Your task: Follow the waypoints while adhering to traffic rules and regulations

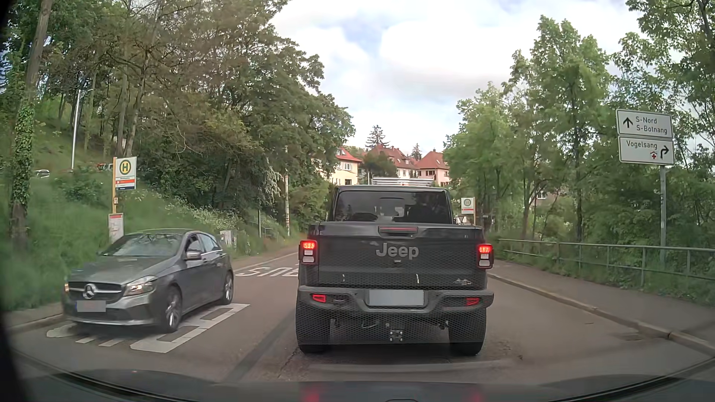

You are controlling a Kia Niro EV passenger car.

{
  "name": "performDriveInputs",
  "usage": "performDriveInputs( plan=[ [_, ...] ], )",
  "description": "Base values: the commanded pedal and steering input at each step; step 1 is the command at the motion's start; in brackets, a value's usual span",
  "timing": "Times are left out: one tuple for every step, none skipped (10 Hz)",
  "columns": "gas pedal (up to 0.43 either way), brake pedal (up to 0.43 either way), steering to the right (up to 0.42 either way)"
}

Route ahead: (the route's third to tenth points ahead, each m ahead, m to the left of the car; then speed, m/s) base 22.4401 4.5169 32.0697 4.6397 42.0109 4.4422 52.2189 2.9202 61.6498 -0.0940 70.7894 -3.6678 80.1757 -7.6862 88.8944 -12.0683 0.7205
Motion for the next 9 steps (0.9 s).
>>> performDriveInputs(
  plan=[
    [0.000,0.293,0.004],
    [0.000,0.293,0.004],
    [0.000,0.293,0.004],
    [0.000,0.293,0.004],
    [0.000,0.293,0.004],
    [0.000,0.293,0.004],
    [0.000,0.293,0.004],
    [0.000,0.293,0.004],
    [0.000,0.293,0.004]
  ],
)
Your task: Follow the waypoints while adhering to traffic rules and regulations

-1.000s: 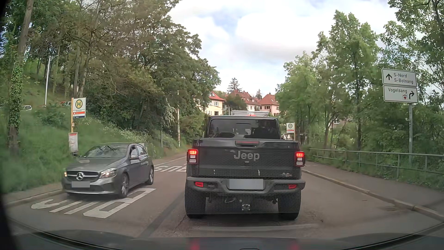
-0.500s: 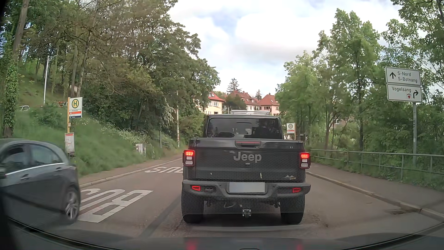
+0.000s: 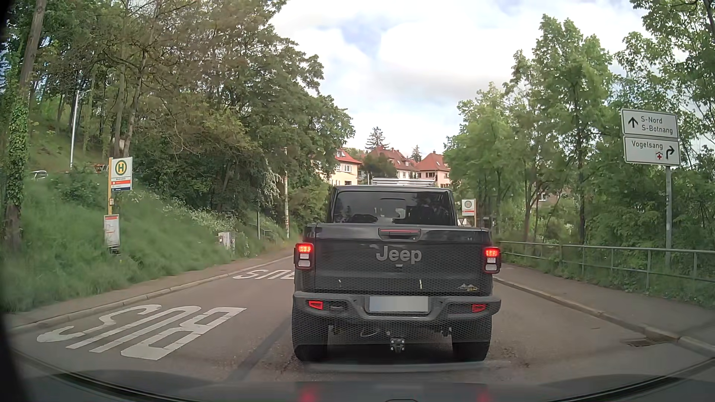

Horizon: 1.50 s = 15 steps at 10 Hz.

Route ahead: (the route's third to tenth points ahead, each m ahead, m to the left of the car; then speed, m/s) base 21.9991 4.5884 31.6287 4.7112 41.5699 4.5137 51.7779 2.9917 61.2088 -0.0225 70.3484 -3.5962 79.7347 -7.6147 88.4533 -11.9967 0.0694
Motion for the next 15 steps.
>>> performDriveInputs(
  plan=[
    [0.000,0.299,0.004],
    [0.000,0.299,0.004],
    [0.000,0.195,0.004],
    [0.000,0.000,0.004],
    [0.000,0.079,0.004],
    [0.000,0.220,0.004],
    [0.000,0.311,0.004],
    [0.000,0.329,0.004],
    [0.000,0.329,0.004],
    [0.000,0.329,0.004],
    [0.000,0.329,0.004],
    [0.000,0.329,0.004],
    [0.000,0.329,0.004],
    [0.000,0.329,0.004],
    [0.000,0.329,0.004]
  ],
)
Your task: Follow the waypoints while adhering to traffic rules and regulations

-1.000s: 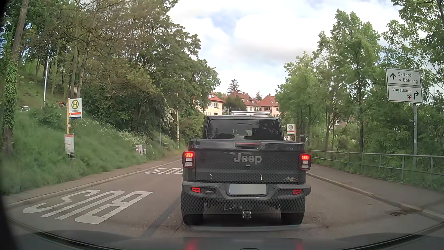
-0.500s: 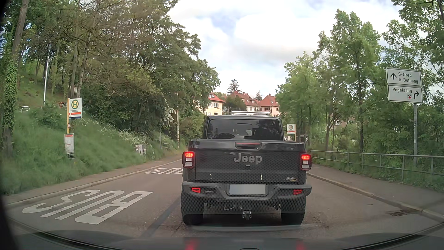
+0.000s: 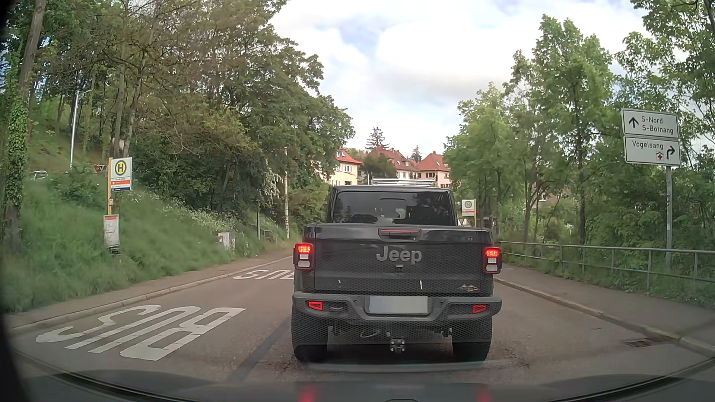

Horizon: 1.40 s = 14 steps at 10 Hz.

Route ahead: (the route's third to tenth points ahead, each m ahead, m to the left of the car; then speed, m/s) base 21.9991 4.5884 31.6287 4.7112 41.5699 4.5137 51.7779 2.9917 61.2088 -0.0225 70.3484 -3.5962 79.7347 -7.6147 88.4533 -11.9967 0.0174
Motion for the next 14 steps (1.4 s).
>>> performDriveInputs(
  plan=[
    [0.000,0.329,0.004],
    [0.000,0.323,0.004],
    [0.000,0.323,0.004],
    [0.000,0.323,0.004],
    [0.000,0.323,0.004],
    [0.000,0.323,0.004],
    [0.000,0.323,0.004],
    [0.000,0.311,0.004],
    [0.000,0.256,0.004],
    [0.000,0.122,0.004],
    [0.000,0.000,0.004],
    [0.000,0.000,0.004],
    [0.000,0.000,0.004],
    [0.000,0.000,0.004]
  ],
)
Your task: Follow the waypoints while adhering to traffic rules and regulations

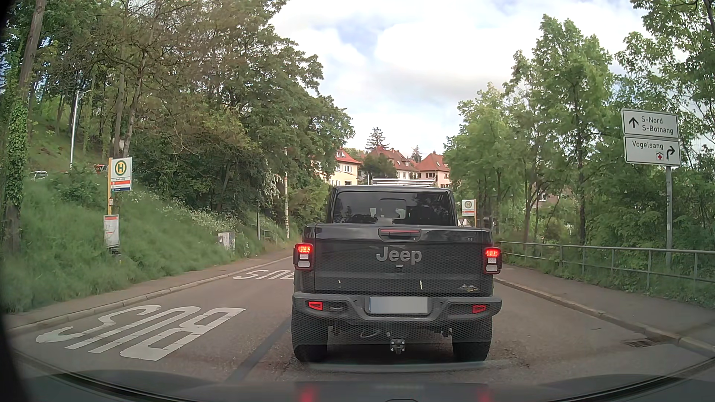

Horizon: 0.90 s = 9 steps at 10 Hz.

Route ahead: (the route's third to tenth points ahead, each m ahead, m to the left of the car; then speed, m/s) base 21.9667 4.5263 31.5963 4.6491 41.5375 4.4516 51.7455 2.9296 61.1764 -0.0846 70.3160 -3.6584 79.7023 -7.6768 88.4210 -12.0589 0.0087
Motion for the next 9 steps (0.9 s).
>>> performDriveInputs(
  plan=[
    [0.000,0.000,0.004],
    [0.000,0.000,0.004],
    [0.000,0.000,0.004],
    [0.000,0.000,0.004],
    [0.000,0.000,0.004],
    [0.000,0.000,0.004],
    [0.000,0.000,0.004],
    [0.000,0.000,0.004],
    [0.000,0.000,0.004]
  ],
)
